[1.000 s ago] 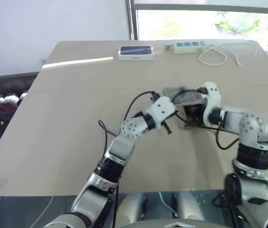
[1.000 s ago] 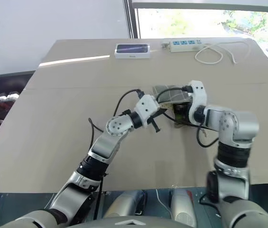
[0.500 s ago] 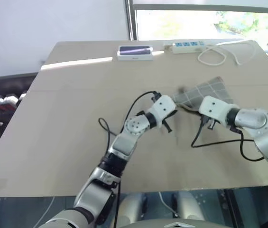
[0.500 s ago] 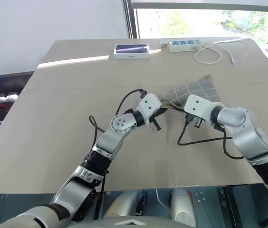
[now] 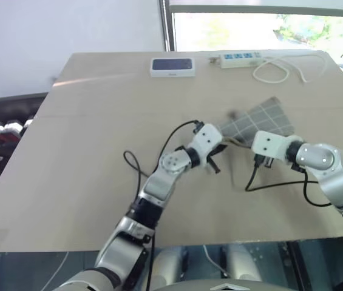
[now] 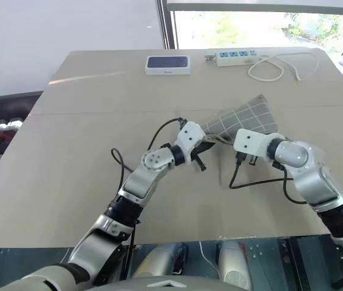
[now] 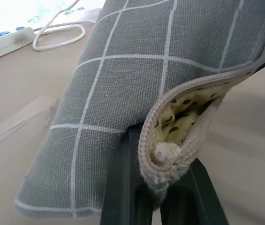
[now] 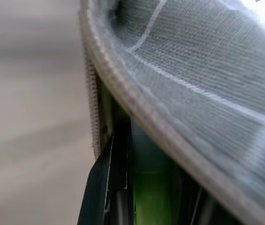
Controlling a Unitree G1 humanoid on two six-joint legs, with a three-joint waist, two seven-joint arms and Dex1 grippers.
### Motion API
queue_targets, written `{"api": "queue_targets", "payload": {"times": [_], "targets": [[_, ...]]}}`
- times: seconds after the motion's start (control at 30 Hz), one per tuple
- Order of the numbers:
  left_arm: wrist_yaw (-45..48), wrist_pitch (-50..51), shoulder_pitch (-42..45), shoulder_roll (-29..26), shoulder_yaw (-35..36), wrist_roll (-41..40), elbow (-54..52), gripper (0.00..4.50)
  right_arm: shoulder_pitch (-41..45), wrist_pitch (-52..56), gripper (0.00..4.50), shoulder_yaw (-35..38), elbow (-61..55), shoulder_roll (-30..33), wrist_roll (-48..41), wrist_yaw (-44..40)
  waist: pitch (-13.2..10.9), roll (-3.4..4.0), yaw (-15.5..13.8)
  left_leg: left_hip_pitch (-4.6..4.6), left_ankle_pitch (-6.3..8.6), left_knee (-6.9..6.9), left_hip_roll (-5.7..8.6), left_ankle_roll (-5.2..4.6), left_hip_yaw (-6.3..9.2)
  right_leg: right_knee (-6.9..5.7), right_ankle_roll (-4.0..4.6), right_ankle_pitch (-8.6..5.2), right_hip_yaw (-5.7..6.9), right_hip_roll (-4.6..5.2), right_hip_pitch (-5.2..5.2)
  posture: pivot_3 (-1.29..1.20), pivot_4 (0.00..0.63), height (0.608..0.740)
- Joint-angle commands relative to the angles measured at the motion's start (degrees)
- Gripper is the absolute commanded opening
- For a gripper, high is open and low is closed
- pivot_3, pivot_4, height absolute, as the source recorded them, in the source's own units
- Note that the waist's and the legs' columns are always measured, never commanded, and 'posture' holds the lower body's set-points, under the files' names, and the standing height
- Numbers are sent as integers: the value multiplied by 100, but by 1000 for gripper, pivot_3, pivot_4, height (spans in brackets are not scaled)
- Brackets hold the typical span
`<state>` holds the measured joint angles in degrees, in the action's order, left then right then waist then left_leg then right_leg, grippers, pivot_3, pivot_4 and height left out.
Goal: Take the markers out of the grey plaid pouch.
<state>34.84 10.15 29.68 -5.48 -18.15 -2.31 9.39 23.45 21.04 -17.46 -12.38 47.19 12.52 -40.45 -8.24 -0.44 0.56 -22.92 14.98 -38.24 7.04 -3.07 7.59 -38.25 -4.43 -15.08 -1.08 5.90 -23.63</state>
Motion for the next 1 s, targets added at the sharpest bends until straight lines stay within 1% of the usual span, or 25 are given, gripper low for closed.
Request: {"api": "queue_targets", "payload": {"times": [0.03,0.2,0.33,0.47,0.6,0.77,0.87,1.0], "targets": [[97,139,165,136,180,-419,-987,0,-90,239,412,-144,54,-50,149,-244,0,0,-9,0,0,-1,0,0,-1,0,0,0,-1,0,0,0,150,738],[192,653,177,213,228,-772,-1440,0,-10,715,412,-14,134,-234,135,-285,1,0,-29,1,0,-4,0,0,2,1,0,0,2,0,6,0,150,738],[311,903,73,172,103,-897,-1690,0,107,1034,412,88,150,-455,64,-253,0,0,4,3,0,-2,-1,0,1,0,0,0,1,-1,6,0,150,738],[183,883,78,192,110,-799,-1631,0,150,553,412,-93,138,-270,363,-310,0,0,-10,3,0,-3,0,0,1,0,0,0,1,-1,6,0,150,738],[-205,700,266,230,262,-543,-1265,0,-3,146,412,-214,-150,-25,615,-469,0,0,-28,3,0,-3,0,0,2,0,0,0,3,-1,6,0,150,738],[-463,617,390,308,389,-534,-1035,0,-260,-508,412,-312,-415,278,930,-573,1,0,-60,3,0,-4,0,0,1,2,0,0,3,-1,7,0,150,738],[-454,597,363,281,353,-514,-990,0,-310,-841,412,-222,-426,326,1059,-484,1,0,-61,4,0,-3,0,1,1,1,0,0,3,-2,7,0,150,738],[-374,402,239,94,256,-361,-883,0,-265,-914,412,206,-474,230,880,-436,0,0,-61,4,0,-4,0,1,1,2,0,0,2,-1,8,0,150,738]]}}
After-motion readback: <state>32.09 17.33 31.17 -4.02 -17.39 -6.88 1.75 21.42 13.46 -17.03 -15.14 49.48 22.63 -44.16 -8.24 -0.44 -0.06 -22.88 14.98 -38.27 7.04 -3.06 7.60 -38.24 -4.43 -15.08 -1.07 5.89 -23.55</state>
